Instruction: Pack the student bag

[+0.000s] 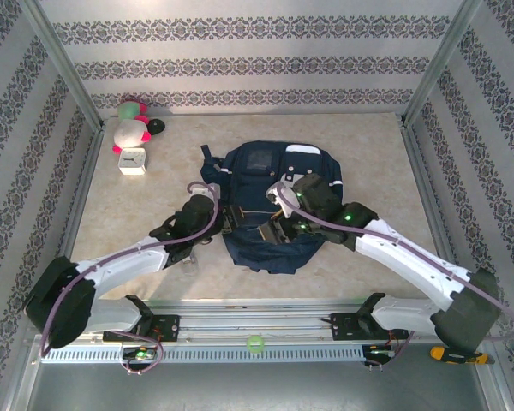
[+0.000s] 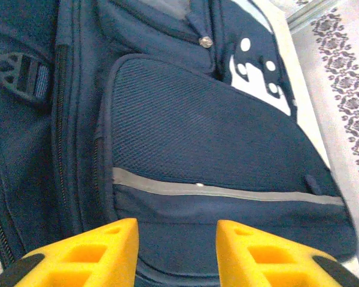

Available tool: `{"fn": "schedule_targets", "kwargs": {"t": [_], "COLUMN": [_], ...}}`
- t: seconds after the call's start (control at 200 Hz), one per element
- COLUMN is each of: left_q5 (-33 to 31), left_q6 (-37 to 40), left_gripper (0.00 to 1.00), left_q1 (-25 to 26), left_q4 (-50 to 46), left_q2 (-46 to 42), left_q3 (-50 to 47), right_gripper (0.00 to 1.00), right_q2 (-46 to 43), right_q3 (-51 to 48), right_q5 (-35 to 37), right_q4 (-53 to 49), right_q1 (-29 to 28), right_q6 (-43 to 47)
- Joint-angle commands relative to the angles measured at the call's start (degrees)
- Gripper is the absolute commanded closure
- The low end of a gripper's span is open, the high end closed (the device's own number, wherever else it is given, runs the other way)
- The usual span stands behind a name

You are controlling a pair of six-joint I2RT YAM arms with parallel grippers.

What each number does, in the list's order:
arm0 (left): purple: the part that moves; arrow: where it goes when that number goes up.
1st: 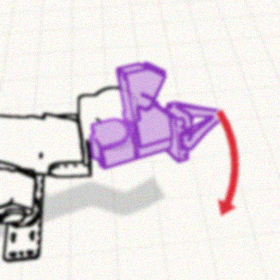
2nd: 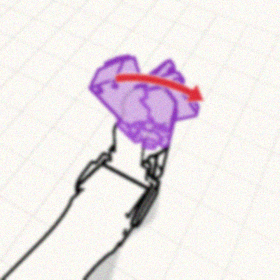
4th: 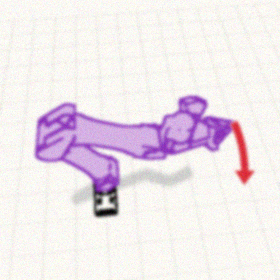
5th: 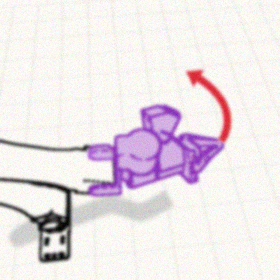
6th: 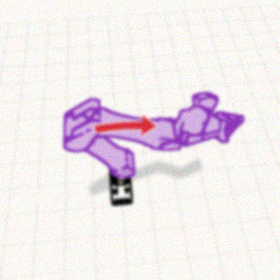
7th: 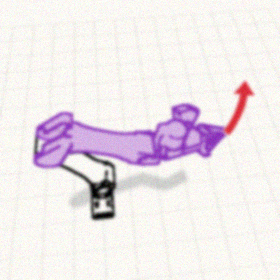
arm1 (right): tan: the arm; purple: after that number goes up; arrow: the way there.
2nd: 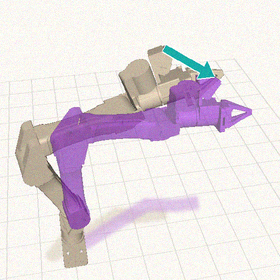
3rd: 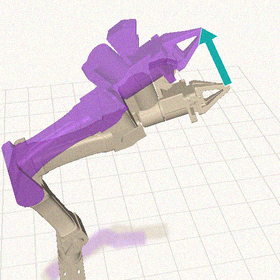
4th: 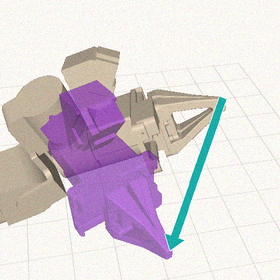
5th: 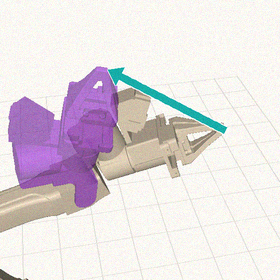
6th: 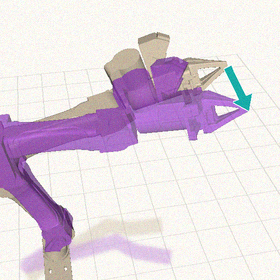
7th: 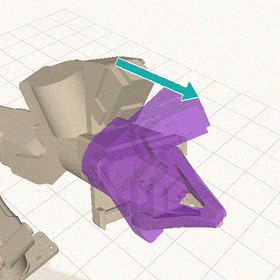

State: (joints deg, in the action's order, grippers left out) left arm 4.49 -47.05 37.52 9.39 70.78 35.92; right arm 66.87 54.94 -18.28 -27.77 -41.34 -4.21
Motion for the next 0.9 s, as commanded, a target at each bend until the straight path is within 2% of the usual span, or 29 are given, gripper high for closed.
{"fn": "schedule_targets", "kwargs": {"t": [0.0,0.085,0.185,0.495,0.595,0.69,0.799,0.894], "left_q5": [1.30,1.19,1.00,3.30,4.07,5.00,6.39,8.36], "left_q6": [3.64,4.04,3.57,5.19,5.51,6.11,7.03,8.03], "left_gripper": [0.59,0.59,0.59,0.59,0.58,0.58,0.56,0.47], "left_q1": [0.89,0.90,0.90,1.24,1.40,1.42,1.57,1.94], "left_q4": [-8.15,-11.60,-11.85,-10.84,-10.44,-9.60,-7.63,-4.18], "left_q2": [-3.32,-4.77,-5.67,-4.19,-4.19,-4.34,-4.50,-4.51], "left_q3": [3.03,3.19,1.98,2.16,1.94,1.70,1.43,1.11], "right_gripper": [0.47,0.47,0.45,0.47,0.69,0.91,0.97,0.99], "right_q2": [-1.80,-2.10,-0.48,10.01,10.87,8.50,5.07,3.86], "right_q3": [-2.67,-4.70,-5.93,-4.54,-3.01,-1.48,-0.18,1.14], "right_q5": [4.56,8.51,12.44,17.13,16.14,10.84,3.04,-1.27], "right_q4": [-2.56,-1.79,0.63,8.00,8.01,7.43,7.14,6.79], "right_q1": [0.40,0.39,0.56,2.69,3.20,4.01,5.89,7.52], "right_q6": [17.64,28.76,36.89,42.93,42.07,41.16,40.21,38.78]}}
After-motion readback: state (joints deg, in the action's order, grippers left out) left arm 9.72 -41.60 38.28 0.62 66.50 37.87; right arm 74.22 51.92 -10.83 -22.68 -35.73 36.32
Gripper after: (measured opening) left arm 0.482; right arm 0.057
